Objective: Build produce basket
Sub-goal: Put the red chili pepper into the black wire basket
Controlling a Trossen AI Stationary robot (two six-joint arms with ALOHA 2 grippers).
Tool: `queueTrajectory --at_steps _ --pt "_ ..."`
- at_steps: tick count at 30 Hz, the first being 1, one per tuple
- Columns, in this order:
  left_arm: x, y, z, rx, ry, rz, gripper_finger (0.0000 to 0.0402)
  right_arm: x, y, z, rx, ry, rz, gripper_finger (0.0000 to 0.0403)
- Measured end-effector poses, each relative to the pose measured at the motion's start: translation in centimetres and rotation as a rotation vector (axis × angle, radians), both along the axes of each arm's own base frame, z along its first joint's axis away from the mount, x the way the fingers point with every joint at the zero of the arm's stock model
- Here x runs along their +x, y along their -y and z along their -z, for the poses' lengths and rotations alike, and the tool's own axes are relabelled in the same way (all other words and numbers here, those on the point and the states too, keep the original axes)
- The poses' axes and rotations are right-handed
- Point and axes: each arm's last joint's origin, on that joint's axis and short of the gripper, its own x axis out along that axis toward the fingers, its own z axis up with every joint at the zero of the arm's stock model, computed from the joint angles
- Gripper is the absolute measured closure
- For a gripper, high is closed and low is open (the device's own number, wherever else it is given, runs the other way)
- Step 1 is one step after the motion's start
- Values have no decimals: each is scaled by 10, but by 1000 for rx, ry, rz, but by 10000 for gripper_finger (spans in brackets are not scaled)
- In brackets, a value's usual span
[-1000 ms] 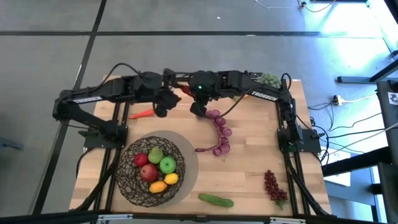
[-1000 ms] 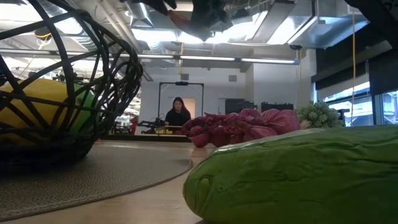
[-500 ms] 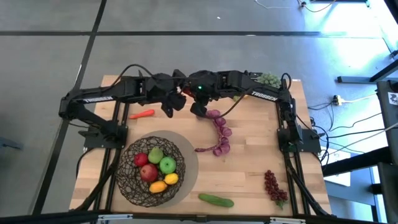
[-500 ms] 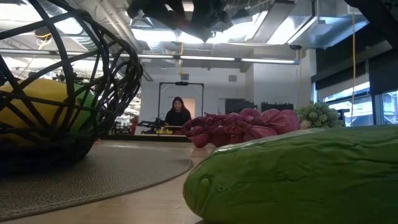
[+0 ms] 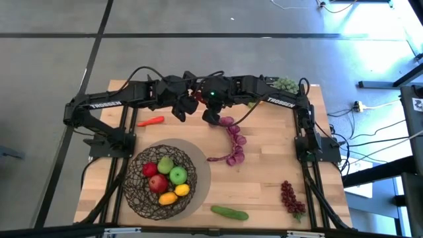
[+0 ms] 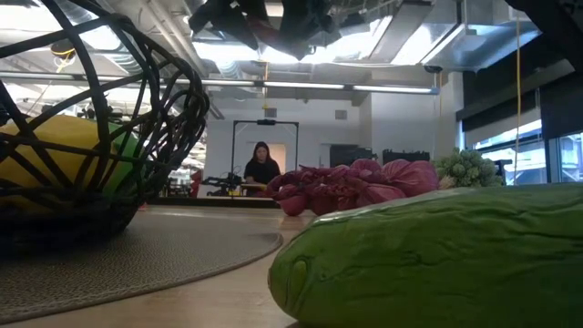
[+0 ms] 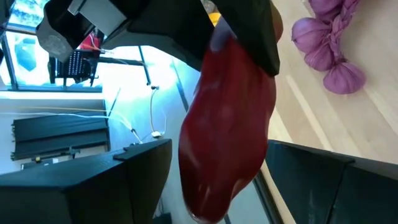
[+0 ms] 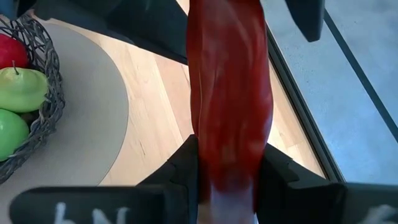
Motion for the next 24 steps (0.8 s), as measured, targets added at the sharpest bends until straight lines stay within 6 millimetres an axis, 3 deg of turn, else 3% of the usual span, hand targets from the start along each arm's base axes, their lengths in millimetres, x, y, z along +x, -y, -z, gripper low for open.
queueTrajectory --at_steps 8,24 --pt "0 1 0 -3 3 4 165 0 0 0 0 0 0 312" --pt "1 5 0 3 -6 17 318 0 0 0 0 -5 0 312"
